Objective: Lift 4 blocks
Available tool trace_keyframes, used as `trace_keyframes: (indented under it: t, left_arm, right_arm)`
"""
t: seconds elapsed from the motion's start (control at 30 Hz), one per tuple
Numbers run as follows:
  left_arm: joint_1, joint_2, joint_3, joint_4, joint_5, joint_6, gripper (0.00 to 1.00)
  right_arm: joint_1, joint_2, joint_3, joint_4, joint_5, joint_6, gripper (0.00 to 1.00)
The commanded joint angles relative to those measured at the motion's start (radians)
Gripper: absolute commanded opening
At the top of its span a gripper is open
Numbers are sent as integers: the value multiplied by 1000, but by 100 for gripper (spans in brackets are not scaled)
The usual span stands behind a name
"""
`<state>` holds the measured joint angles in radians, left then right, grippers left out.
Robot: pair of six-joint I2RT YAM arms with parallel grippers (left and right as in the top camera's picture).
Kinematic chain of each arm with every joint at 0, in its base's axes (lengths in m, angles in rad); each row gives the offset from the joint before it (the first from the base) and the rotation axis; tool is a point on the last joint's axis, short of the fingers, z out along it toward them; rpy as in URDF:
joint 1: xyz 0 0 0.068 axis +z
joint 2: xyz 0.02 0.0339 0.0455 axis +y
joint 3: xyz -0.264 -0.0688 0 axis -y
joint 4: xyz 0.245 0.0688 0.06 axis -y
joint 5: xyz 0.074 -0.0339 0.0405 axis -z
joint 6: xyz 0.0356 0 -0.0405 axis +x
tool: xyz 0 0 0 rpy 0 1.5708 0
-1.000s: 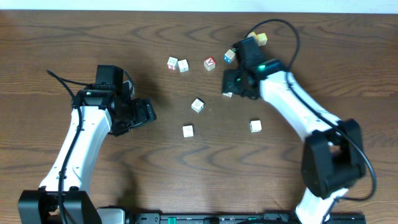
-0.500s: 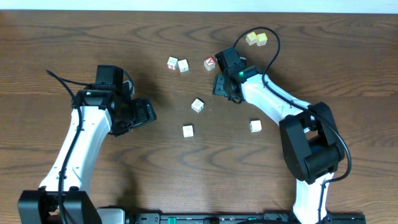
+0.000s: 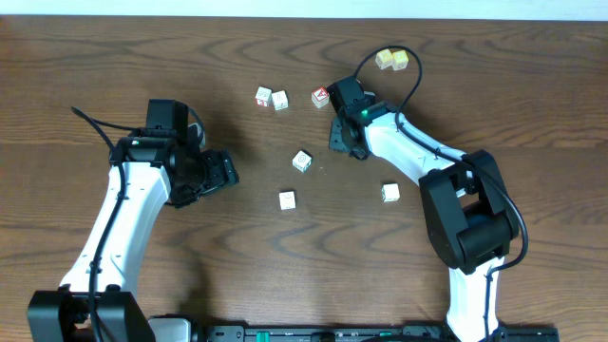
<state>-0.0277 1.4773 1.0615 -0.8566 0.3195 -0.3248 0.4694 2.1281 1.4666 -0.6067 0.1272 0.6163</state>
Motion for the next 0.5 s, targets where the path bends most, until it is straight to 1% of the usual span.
trace_keyframes:
  t: [0.0,0.07,0.17,0.23,0.47]
  left_arm:
    - [4,7,-13,-2,2,-1,84]
    - [4,7,-13,-2,2,-1,84]
    - [4,7,-12,-2,2,-1,84]
    - [4,7,-13,-2,2,-1,84]
    - [4,7,-13,-3,2,-1,84]
  right_arm:
    - [-6,-48,27,-95,-18,-45,33]
    - [-6,-73,35,-154,-32,-68,32]
    - [-6,-105,37,-260,-31,-72,32]
    - [-6,-106,36,-301,-31,-72,31]
    - [8,-79,-4,-272,-32,-71,30]
